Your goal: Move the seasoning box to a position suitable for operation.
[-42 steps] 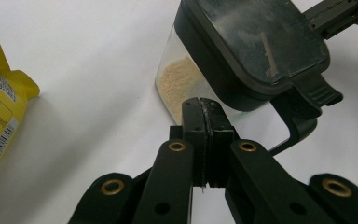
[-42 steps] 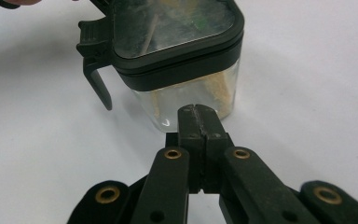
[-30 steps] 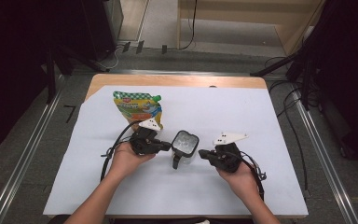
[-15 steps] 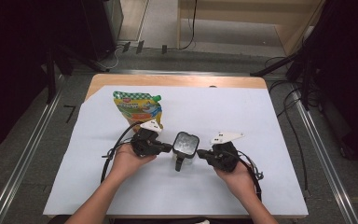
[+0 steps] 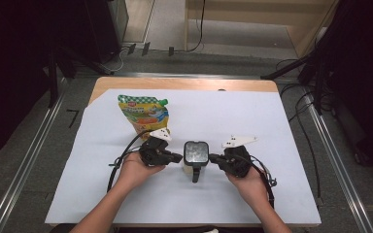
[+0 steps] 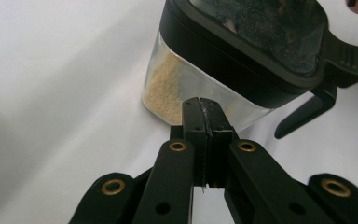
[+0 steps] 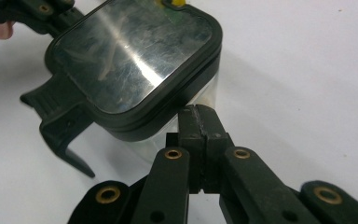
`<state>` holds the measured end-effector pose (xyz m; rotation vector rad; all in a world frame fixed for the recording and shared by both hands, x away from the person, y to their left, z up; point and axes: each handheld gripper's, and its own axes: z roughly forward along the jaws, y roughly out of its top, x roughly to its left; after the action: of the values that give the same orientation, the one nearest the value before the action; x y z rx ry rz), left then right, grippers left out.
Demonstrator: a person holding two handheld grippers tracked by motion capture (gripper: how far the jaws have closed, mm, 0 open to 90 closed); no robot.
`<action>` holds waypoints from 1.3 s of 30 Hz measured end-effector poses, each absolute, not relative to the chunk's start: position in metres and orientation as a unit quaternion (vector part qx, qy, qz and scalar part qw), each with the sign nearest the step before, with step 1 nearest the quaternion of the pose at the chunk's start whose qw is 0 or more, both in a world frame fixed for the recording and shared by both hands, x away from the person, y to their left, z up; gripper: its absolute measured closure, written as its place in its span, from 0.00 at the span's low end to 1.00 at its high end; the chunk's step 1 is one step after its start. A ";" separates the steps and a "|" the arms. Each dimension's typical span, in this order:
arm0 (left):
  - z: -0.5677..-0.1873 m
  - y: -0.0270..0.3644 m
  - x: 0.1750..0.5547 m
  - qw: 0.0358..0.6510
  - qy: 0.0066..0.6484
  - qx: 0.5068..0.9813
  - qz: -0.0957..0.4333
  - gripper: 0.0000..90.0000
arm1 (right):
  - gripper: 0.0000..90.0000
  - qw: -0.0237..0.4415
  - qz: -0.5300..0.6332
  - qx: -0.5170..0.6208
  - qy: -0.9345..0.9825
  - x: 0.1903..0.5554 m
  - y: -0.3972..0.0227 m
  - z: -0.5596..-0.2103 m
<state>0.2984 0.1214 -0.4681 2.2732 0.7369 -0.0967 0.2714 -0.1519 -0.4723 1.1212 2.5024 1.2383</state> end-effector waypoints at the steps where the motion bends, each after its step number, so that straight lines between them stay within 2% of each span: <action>1: -0.469 0.120 0.297 0.363 0.286 0.886 -0.040 1.00 | 1.00 0.066 0.411 0.372 0.829 0.272 -0.153 -0.472; 19: -0.477 0.102 0.286 0.371 0.278 0.885 -0.053 1.00 | 1.00 0.081 0.406 0.390 0.823 0.284 -0.162 -0.474; 25: -0.479 0.091 0.279 0.372 0.257 0.890 -0.066 1.00 | 1.00 0.082 0.405 0.397 0.819 0.288 -0.165 -0.474; 39: -0.466 0.109 0.285 0.385 0.271 0.880 -0.071 0.88 | 1.00 0.070 0.422 0.404 0.809 0.275 -0.183 -0.459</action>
<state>0.2849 0.1090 -0.4656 2.2413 0.6906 -0.1797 0.2752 -0.1830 -0.4590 1.2147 2.4332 1.2693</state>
